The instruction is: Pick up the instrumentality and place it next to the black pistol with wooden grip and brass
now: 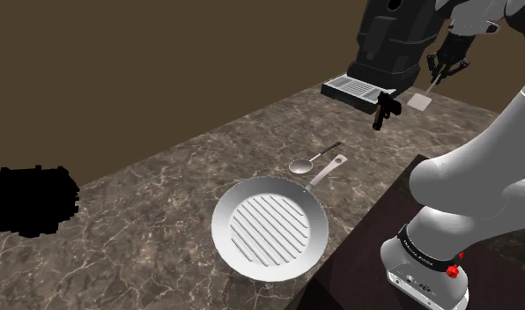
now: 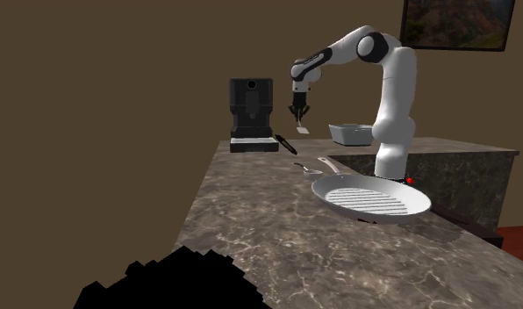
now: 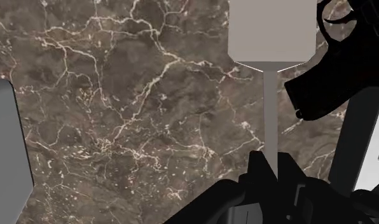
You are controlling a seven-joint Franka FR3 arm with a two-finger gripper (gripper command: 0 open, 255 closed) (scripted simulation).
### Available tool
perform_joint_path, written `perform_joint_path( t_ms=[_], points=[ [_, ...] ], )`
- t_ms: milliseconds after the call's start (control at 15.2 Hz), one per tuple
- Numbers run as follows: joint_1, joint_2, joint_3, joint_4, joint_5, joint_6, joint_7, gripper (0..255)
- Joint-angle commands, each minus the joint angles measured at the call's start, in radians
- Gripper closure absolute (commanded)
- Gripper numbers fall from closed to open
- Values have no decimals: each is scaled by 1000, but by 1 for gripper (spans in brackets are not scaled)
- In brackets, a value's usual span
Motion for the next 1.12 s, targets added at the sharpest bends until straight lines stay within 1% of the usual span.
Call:
perform_joint_path(
  t_ms=[0, 132, 198, 1056],
  points=[
    [-22, 61, -19, 83, 17, -23, -46, 255],
    [-46, 119, -34, 157, 34, -39, -89, 255],
    [-49, 126, -36, 167, 36, -42, -94, 255],
    [-50, 158, -33, 32, 45, 124, -98, 255]
  ],
)
